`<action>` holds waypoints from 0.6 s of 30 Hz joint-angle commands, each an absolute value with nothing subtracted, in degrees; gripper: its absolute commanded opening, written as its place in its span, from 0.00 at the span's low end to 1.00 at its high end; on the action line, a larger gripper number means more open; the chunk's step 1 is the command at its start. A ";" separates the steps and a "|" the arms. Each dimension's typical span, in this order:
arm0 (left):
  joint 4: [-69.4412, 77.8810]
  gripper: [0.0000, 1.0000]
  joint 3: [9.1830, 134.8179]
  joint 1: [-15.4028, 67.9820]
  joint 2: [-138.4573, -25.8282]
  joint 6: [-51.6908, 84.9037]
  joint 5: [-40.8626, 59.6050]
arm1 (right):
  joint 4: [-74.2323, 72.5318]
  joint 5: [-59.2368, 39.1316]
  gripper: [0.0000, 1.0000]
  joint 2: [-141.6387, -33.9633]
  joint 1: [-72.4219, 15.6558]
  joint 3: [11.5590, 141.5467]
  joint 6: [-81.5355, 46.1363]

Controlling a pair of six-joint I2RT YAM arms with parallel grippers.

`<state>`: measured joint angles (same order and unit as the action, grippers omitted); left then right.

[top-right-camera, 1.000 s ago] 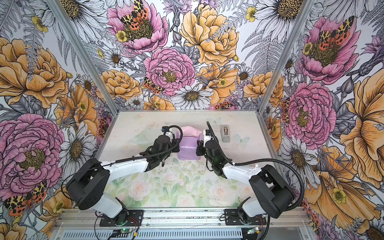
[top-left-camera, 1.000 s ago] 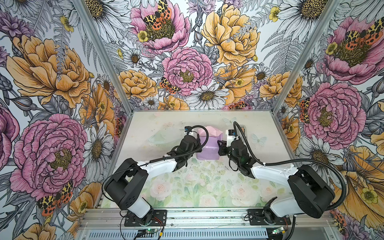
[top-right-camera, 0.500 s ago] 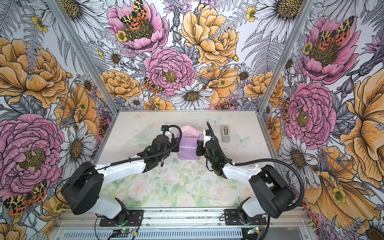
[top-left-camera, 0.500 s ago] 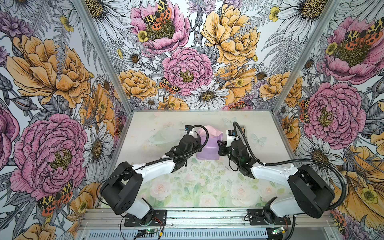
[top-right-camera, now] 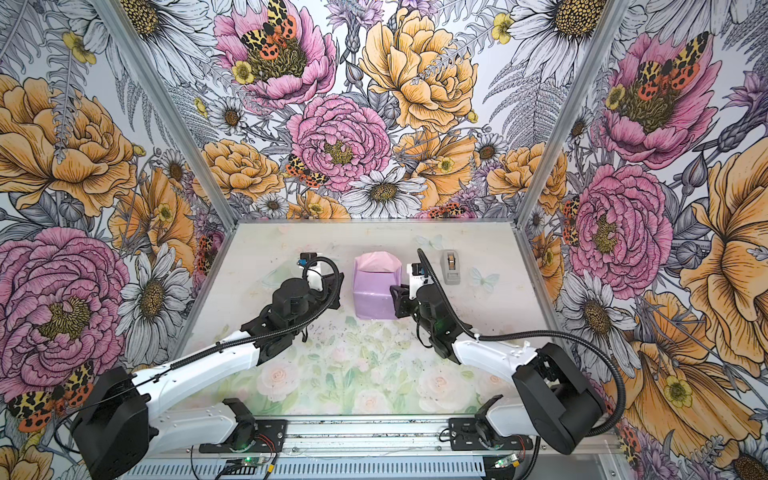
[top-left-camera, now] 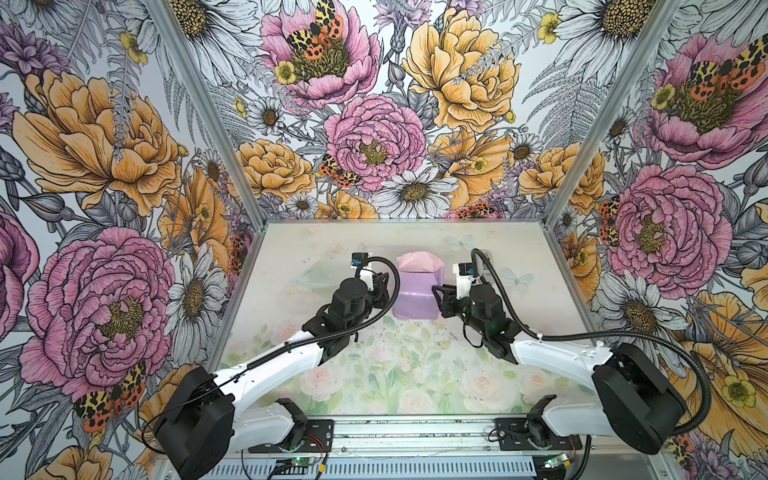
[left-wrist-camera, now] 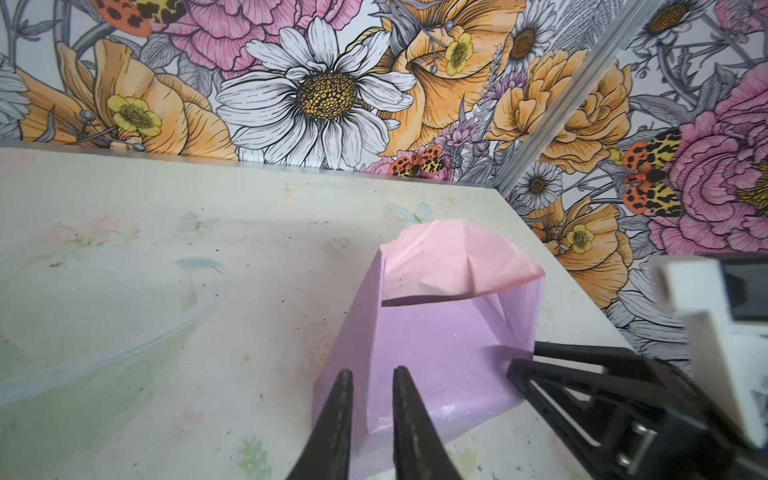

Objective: Wrap the gift box in paper

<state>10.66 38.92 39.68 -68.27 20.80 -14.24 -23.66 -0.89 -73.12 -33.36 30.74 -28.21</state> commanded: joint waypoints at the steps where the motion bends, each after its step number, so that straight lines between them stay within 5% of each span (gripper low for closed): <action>1: 9.70 0.21 38.23 37.81 -66.86 21.33 -14.85 | -21.95 -5.79 0.39 -66.84 -31.27 29.95 -26.63; 9: 11.44 0.21 38.41 34.48 -71.02 26.00 -9.09 | -15.56 -1.34 0.42 -58.90 -24.08 29.51 -28.72; 18: 16.90 0.20 38.49 32.73 -76.39 29.47 -4.08 | -16.34 -1.42 0.41 -73.22 -23.56 36.82 -28.63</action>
<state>13.04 38.72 33.54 -75.46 27.20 -7.51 -15.07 -1.17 -70.39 -23.55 34.06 -28.03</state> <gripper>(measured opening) 0.200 0.409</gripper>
